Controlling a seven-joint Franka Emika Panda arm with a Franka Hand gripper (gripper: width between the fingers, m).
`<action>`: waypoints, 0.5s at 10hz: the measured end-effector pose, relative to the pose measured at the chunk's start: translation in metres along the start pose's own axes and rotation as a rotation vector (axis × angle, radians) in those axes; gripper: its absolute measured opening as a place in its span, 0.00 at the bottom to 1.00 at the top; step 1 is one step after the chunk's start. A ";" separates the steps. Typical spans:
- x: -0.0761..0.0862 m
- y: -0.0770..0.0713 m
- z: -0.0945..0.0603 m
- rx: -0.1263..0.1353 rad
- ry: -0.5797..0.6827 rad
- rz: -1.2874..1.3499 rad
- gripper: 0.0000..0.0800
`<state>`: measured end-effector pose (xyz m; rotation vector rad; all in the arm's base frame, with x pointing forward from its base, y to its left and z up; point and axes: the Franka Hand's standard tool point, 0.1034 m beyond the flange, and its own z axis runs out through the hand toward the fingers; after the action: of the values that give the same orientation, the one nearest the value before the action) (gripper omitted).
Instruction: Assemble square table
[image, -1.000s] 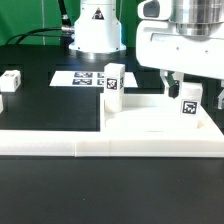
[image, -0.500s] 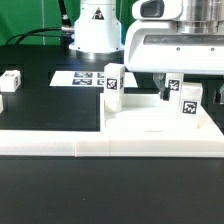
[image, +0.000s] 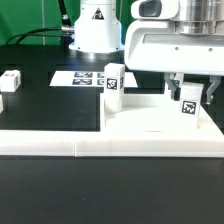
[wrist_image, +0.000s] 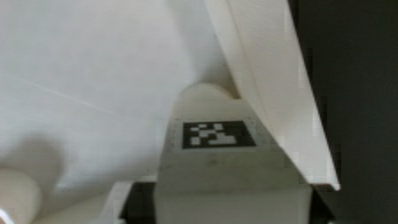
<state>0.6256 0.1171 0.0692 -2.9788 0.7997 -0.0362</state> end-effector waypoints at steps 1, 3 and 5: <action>0.000 0.000 0.000 -0.002 0.000 0.153 0.36; 0.000 0.000 -0.001 -0.005 -0.001 0.428 0.36; 0.002 0.000 0.000 0.005 -0.008 0.651 0.36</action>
Offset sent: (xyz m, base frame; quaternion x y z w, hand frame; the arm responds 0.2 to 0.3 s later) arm 0.0110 0.0071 0.0052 0.0195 0.0019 0.3764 0.9262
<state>0.6275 0.1158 0.0690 -2.5574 1.7041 0.0034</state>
